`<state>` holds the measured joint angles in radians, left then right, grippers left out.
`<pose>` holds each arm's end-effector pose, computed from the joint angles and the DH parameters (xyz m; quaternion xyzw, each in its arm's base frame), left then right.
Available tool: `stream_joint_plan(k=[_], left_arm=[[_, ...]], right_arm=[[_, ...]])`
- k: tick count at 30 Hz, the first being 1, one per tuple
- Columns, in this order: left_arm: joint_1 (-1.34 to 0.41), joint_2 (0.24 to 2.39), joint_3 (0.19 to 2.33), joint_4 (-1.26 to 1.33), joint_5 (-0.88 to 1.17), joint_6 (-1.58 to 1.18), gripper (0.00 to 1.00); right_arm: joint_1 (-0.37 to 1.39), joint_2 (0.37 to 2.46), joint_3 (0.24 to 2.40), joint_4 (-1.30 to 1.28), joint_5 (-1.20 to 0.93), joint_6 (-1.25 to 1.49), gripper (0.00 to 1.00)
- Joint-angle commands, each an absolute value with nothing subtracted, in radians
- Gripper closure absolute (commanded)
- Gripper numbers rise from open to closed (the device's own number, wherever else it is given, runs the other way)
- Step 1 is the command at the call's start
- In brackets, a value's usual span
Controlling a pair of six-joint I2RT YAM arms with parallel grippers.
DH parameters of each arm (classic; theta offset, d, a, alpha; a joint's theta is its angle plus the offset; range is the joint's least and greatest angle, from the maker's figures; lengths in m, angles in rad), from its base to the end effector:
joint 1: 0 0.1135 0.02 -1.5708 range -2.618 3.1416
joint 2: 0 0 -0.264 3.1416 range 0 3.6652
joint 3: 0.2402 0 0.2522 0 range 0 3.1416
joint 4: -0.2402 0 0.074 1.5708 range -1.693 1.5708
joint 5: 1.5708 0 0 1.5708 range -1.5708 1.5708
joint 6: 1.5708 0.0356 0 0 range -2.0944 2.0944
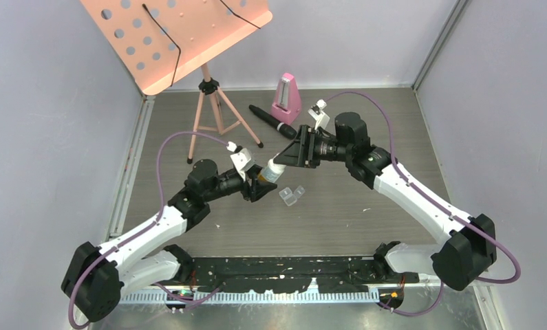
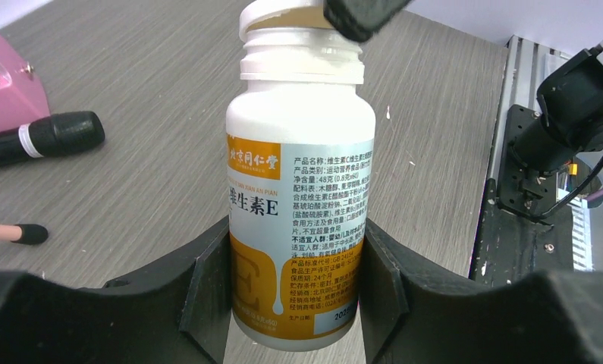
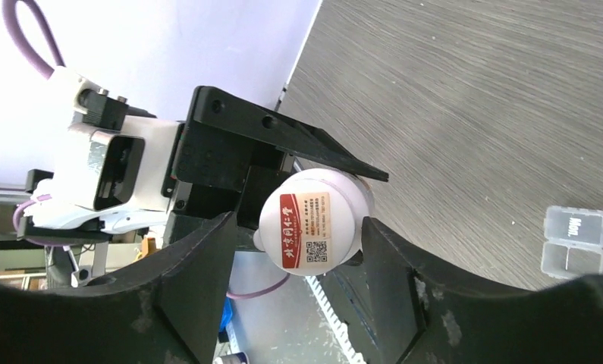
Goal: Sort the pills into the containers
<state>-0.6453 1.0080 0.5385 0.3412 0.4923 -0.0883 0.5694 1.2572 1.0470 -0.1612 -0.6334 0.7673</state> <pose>0.1730 -0.1513 0.2660 0.3549 0.6560 -0.4005 0.5322 0.2298 0.1721 0.3349 -0.0974 0.7980 0.5341 0.2616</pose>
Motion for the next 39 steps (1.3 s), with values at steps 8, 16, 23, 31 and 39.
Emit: stream_joint_plan(k=[8,16,23,31,39], left_arm=[[-0.650,0.933,0.556,0.415,0.508,-0.064,1.00],[-0.650,0.917,0.552,0.414,0.515,-0.072,1.00],[-0.649,0.893,0.546,0.422,0.506,-0.077,1.00],[-0.650,0.904,0.543,0.456,0.506,-0.093,1.00],[-0.649,0.922,0.544,0.474,0.501,-0.104,1.00]], right_arm=[[0.565,1.190,1.051,-0.107,-0.526,0.779,0.26],[0.562,1.139,1.039,-0.132,-0.402,0.767,0.35],[0.558,1.103,1.012,-0.143,-0.279,0.783,0.39],[0.555,1.148,1.004,-0.199,-0.248,0.778,0.53],[0.551,1.139,1.029,-0.178,-0.300,0.780,0.44]])
